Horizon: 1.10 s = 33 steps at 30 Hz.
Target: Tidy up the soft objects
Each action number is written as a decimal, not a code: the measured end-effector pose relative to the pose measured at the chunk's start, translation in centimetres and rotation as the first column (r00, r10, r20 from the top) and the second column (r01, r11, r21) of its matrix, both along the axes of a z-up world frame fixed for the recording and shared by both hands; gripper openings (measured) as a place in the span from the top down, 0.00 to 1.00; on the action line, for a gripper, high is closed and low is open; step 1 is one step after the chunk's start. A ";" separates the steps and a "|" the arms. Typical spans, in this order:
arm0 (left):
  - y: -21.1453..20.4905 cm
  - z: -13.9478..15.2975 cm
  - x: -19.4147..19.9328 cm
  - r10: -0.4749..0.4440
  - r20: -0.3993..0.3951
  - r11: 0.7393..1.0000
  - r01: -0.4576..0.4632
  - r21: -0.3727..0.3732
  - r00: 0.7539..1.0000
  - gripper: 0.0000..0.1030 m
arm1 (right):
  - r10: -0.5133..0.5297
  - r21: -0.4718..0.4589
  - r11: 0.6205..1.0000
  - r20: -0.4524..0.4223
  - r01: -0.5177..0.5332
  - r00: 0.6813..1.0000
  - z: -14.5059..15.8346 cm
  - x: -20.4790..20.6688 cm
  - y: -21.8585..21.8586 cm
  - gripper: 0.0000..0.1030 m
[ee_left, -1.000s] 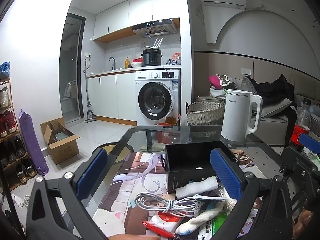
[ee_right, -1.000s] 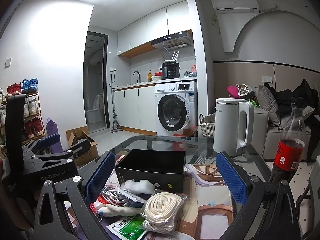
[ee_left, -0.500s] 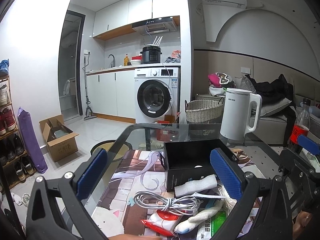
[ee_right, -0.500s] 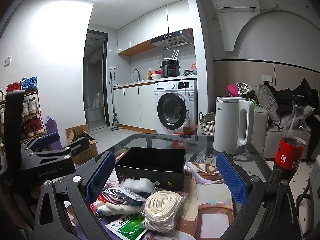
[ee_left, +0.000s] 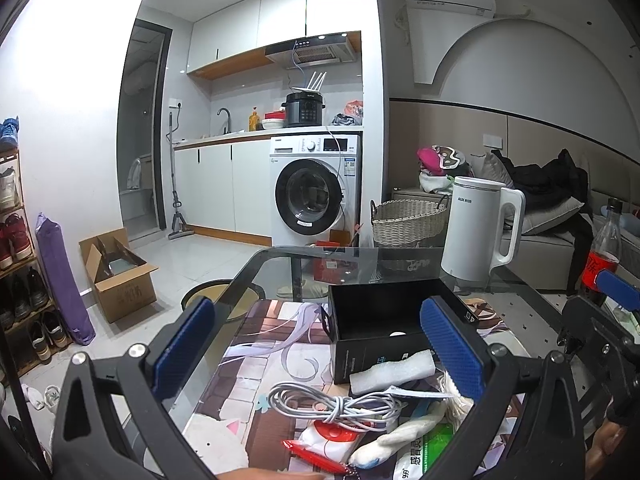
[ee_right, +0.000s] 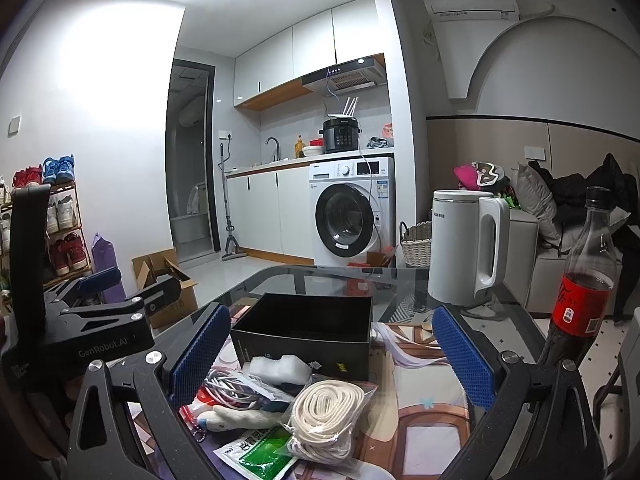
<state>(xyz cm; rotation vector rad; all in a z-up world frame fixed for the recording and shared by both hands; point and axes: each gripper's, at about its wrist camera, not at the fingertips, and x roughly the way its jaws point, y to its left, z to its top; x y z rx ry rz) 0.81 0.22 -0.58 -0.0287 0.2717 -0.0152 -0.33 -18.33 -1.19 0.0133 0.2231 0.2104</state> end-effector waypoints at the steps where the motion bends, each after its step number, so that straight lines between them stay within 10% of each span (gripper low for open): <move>1: 0.0 0.0 0.0 0.002 0.001 1.000 -0.002 0.001 1.000 0.00 | 0.000 -0.002 1.000 0.003 0.000 1.000 0.0 0.0 0.1 0.00; 13: 0.1 0.7 0.0 -0.007 0.003 1.000 0.007 0.014 1.000 0.00 | 0.001 0.005 1.000 -0.018 -0.001 1.000 0.6 0.3 -0.3 0.00; 24: 0.0 0.4 3.6 -0.047 -0.189 0.991 0.069 0.111 0.981 0.00 | 0.015 -0.053 0.998 -0.141 -0.023 0.990 1.2 3.5 0.3 0.00; 33: 0.5 -2.3 7.8 -0.069 -0.471 0.983 0.141 0.120 0.879 0.00 | -0.006 -0.053 0.998 -0.349 -0.013 0.937 -1.4 8.1 -0.2 0.00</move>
